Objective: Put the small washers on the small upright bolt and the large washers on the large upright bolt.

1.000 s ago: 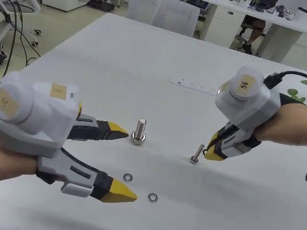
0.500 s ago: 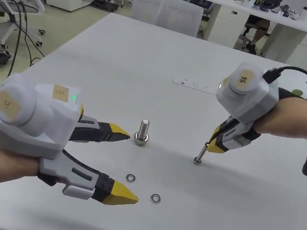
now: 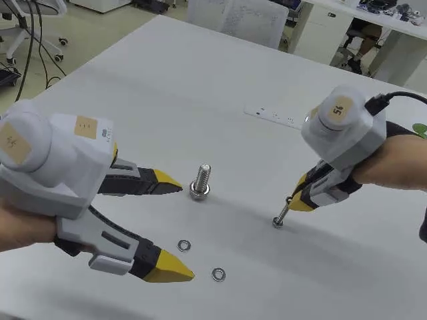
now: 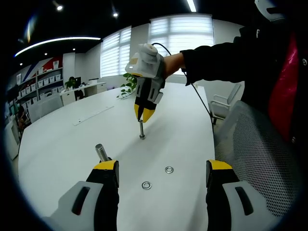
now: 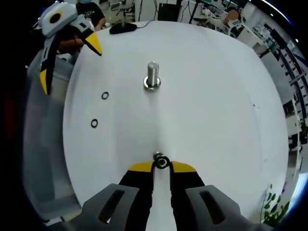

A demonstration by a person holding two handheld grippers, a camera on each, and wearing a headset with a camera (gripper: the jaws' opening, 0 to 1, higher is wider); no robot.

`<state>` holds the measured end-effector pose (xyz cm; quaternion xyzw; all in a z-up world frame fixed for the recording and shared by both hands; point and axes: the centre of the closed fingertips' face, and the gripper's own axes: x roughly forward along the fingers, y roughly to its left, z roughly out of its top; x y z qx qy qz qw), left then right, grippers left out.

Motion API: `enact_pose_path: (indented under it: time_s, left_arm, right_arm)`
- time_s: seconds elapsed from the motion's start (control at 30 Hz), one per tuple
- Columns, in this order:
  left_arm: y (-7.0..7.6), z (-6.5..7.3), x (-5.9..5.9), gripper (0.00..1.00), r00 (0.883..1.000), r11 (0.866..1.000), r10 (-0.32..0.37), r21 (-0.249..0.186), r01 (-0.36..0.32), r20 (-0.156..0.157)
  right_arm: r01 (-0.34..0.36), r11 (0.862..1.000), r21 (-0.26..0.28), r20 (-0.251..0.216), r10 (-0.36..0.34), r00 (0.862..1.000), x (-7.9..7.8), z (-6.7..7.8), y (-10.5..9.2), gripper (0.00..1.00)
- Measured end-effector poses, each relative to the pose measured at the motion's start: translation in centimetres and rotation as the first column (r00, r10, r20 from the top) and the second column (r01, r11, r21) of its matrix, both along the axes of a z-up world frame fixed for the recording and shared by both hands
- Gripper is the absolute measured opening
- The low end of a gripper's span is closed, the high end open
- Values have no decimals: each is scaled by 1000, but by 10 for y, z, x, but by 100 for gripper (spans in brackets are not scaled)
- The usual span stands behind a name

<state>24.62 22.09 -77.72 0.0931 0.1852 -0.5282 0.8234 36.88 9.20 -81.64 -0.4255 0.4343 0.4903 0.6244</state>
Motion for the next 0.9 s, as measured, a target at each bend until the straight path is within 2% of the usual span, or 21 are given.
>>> enact_pose_path:
  time_s: [0.53, 0.9]
  left_arm:
    - [1, 0, 0, 73, 1000, 1000, 7, 0, -7, -1]
    - [2, -1, 1, 73, 1000, 1000, 14, 1, -14, -4]
  right_arm:
    - [7, 1000, -9, -31, -7, 999, -2, -15, 0, 14]
    - [15, 1000, -18, -58, -16, 998, -2, -37, 0, 14]
